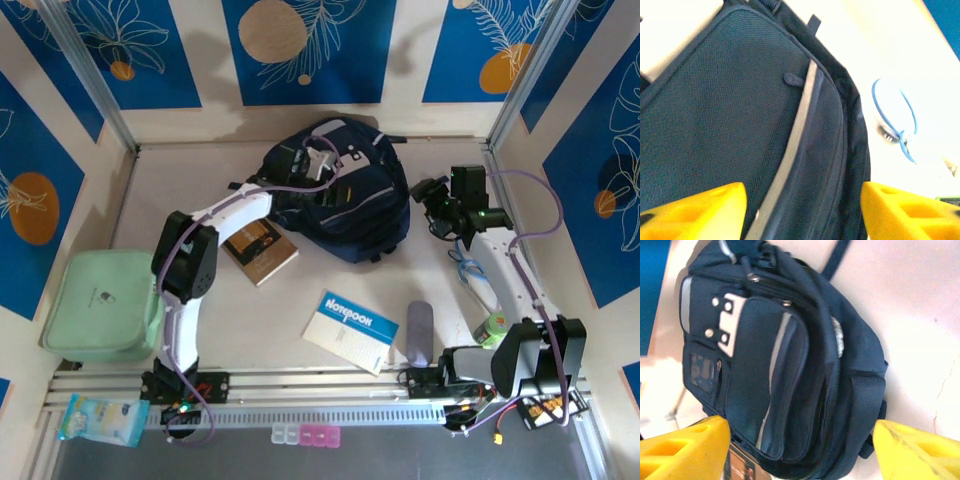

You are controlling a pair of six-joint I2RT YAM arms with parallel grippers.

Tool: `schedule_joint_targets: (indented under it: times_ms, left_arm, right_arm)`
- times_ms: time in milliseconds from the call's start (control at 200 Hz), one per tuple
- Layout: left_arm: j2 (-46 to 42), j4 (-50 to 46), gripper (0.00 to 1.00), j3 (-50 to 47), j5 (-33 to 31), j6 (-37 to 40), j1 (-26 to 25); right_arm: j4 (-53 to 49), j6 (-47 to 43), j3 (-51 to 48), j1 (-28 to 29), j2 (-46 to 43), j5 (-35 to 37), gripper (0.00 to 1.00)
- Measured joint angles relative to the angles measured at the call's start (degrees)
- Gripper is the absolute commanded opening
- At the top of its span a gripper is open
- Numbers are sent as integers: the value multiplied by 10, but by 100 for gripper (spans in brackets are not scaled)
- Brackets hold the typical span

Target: Pack books, pencil case, and school supplies into a backpack

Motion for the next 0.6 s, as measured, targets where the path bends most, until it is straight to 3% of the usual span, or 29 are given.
schedule_joint_targets:
  times_ms: [85,325,395,600]
  left_arm:
    - [-52,1,83,-61,-25,-10,0]
    - [-244,-17,94,-243,-150,-56,19]
    - [-283,-36,100,-286,-183,-75,38]
    - [-351,-101,100,-338,-230,-110,127]
  right_arm:
    - [-6,-54,33,23,5,0,79]
    - [27,-163,117,139,95,-33,78]
    - [36,-182,132,180,141,-43,77]
    - [61,-206,207,290,293,-67,70]
